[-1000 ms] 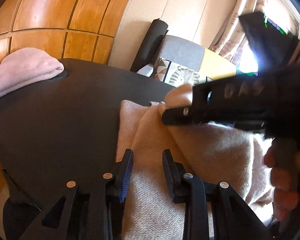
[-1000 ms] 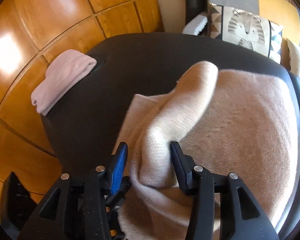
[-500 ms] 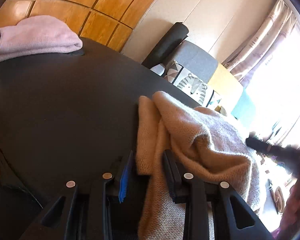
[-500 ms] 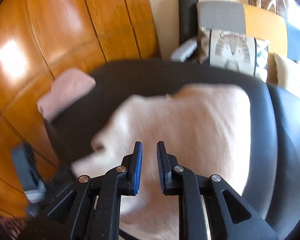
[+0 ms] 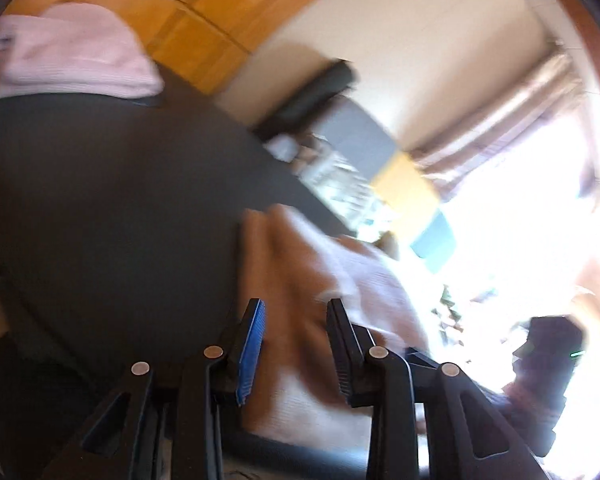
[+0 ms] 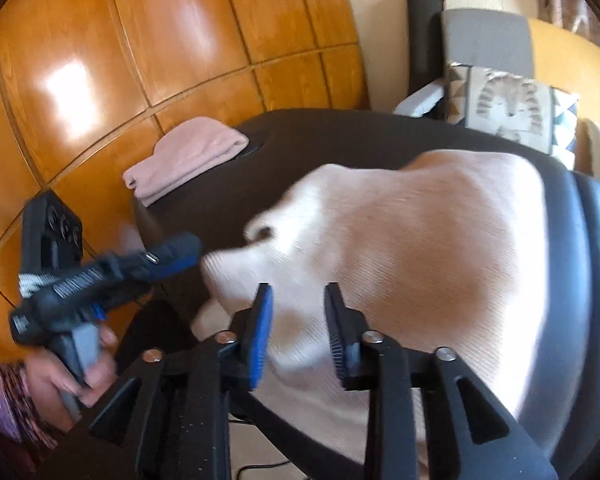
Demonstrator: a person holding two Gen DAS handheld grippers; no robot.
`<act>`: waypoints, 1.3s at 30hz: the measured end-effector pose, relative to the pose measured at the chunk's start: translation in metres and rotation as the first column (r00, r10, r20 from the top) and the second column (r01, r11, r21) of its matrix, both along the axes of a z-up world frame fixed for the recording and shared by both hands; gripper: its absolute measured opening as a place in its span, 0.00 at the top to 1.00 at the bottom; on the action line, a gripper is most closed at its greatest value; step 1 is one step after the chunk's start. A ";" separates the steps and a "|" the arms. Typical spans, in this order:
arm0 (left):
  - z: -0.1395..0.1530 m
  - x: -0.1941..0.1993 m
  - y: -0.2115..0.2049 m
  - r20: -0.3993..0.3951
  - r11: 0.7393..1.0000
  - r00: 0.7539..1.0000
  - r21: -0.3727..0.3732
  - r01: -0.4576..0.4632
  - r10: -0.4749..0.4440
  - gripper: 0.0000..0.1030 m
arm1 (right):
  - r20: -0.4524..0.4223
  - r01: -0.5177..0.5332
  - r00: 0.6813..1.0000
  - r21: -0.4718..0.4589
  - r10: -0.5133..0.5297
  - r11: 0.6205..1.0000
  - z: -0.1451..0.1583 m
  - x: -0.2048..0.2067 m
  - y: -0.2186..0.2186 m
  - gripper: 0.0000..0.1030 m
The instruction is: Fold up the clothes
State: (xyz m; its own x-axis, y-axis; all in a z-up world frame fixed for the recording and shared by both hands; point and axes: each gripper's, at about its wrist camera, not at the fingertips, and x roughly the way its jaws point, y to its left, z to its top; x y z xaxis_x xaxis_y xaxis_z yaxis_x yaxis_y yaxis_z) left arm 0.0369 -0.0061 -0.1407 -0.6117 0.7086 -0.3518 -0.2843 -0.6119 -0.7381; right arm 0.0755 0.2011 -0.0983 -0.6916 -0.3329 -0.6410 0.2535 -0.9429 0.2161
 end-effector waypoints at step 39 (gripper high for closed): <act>0.043 0.023 0.030 0.061 0.983 0.982 -0.041 0.181 -0.179 0.92 | -0.183 0.163 0.980 0.532 -0.075 0.831 -0.039 0.080 -0.001 0.86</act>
State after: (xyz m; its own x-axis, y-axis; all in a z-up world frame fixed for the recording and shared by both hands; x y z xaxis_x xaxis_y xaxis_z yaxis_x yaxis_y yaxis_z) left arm 0.0602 0.0235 -0.0981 -0.4539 0.7875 -0.4170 -0.3514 -0.5882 -0.7284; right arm 0.1552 0.2004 -0.1373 -0.8042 0.1289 -0.5802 0.1186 -0.9218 -0.3692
